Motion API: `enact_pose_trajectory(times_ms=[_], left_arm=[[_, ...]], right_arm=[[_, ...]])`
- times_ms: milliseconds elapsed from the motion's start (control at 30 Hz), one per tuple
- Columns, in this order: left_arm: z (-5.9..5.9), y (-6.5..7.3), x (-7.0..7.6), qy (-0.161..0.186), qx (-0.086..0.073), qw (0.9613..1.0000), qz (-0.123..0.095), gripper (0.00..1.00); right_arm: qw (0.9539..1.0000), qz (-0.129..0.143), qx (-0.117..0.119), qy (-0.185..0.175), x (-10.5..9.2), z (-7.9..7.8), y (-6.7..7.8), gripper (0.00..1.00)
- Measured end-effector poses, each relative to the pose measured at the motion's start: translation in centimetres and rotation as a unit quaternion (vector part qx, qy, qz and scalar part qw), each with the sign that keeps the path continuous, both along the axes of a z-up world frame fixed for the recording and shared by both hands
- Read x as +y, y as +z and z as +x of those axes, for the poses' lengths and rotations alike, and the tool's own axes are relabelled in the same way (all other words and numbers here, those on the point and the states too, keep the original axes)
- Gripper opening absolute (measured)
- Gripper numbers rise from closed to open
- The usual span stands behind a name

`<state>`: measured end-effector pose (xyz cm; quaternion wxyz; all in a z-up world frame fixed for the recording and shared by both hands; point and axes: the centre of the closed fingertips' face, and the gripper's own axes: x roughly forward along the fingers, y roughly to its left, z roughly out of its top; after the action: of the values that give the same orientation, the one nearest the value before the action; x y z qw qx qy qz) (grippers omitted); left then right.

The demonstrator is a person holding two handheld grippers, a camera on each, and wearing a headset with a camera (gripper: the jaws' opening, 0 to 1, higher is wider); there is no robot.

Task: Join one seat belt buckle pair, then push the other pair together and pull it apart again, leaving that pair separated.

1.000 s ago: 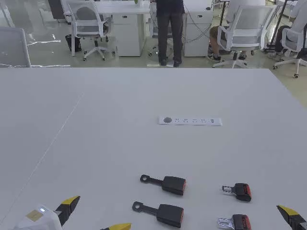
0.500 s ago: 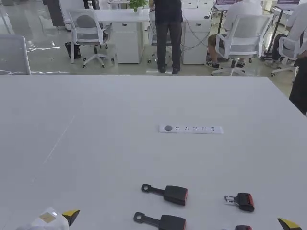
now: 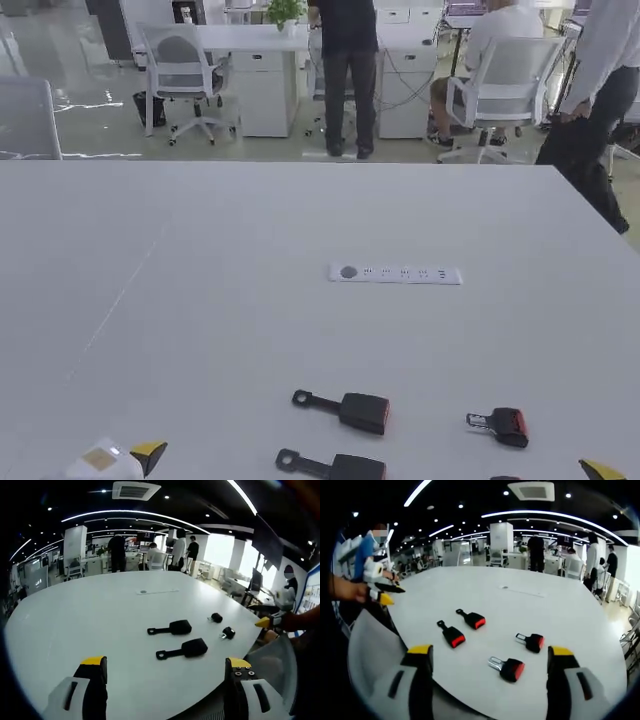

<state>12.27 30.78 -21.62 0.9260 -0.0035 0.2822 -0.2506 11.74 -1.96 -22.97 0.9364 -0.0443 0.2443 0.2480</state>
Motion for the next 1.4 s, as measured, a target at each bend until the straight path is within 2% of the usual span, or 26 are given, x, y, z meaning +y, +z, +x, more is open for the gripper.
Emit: enact_pose_trajectory(times_ms=[933, 1133, 1400], left_arm=[[-0.28, 0.39, -0.45, -0.01, 0.002, 0.9999, 0.005, 0.99], [-0.79, -0.09, -0.6, -0.013, 0.006, 0.9999, 0.008, 0.99], [-0.96, 0.05, -0.86, -0.01, 0.004, 0.9999, 0.005, 0.99]], right_arm=[[1.0, 0.001, 0.0, 0.006, -0.18, -0.2, -0.01, 0.97], [1.0, 0.002, 0.002, 0.005, -0.29, -0.34, -0.05, 0.97], [1.0, 0.005, 0.001, 0.003, -0.37, -0.63, -0.11, 0.97]])
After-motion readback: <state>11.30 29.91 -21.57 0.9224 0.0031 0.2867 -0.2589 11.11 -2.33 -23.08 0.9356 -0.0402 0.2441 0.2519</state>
